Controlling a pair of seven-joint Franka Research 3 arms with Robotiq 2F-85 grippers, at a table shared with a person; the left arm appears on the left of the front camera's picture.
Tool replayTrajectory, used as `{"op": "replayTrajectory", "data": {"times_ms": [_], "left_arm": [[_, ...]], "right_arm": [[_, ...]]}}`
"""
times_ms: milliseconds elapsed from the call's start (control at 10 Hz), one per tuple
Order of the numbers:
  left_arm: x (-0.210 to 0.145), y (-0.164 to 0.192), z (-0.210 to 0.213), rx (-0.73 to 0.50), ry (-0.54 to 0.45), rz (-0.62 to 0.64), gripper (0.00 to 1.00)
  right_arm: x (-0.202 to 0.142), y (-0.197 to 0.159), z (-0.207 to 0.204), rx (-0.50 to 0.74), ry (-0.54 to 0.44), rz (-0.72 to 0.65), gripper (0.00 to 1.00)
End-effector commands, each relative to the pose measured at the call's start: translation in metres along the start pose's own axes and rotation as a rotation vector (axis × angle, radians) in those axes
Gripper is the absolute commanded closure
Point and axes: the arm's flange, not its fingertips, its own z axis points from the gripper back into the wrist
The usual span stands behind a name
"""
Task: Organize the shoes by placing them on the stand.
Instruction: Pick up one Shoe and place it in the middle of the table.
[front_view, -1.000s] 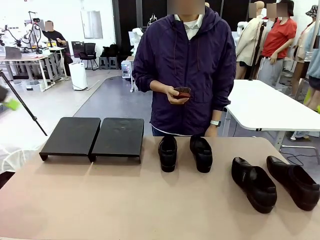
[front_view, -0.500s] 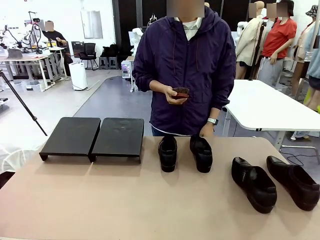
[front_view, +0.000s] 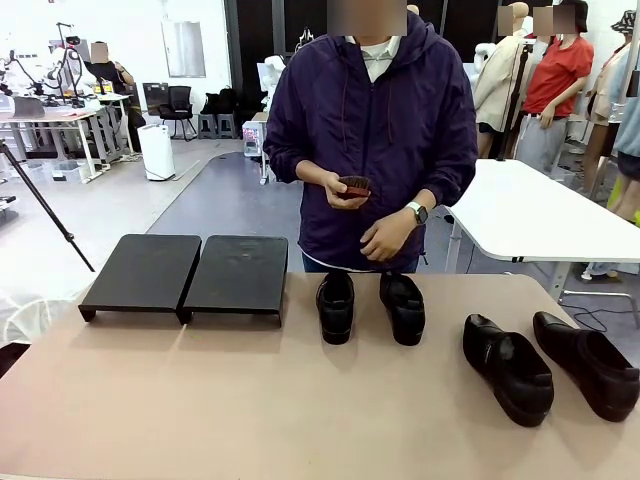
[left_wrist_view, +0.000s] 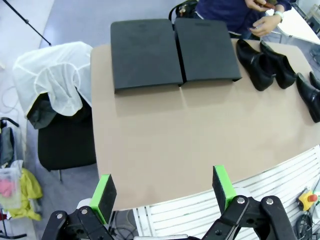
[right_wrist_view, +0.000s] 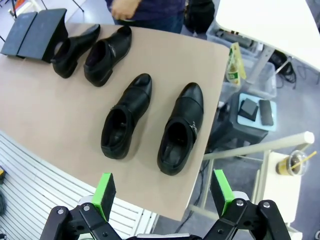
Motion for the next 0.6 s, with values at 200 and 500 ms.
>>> {"op": "replayTrajectory", "data": {"times_ms": [200,500], "left_arm": [[0.0,0.0,-0.001,0.003,0.0,0.004,0.0],[0.0,0.0,-0.001,0.003,0.0,0.004,0.0]], "right_arm": [[-0.002,-0.003,0.003,0.005,0.004,0.02,0.0],[0.02,0.02,-0.017,0.04,0.063,0.029,0.0]]}}
